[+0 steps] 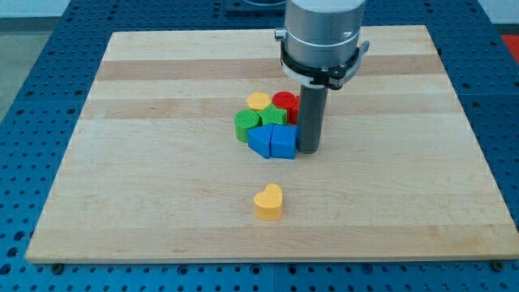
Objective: Push the yellow heart into the red star
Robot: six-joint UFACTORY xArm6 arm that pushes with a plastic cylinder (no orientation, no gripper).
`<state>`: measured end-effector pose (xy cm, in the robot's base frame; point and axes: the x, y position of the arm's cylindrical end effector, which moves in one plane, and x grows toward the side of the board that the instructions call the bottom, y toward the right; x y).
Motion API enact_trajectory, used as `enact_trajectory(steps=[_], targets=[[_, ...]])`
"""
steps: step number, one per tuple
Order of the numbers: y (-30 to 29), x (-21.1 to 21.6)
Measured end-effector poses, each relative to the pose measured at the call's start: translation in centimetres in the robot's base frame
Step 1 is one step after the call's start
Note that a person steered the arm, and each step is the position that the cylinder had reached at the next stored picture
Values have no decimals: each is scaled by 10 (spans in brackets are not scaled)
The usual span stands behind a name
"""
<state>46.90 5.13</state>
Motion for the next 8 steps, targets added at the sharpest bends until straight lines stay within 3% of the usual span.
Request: enact_trajectory(steps=[4, 6, 8], targets=[[11, 8], [43, 55], [24, 138]])
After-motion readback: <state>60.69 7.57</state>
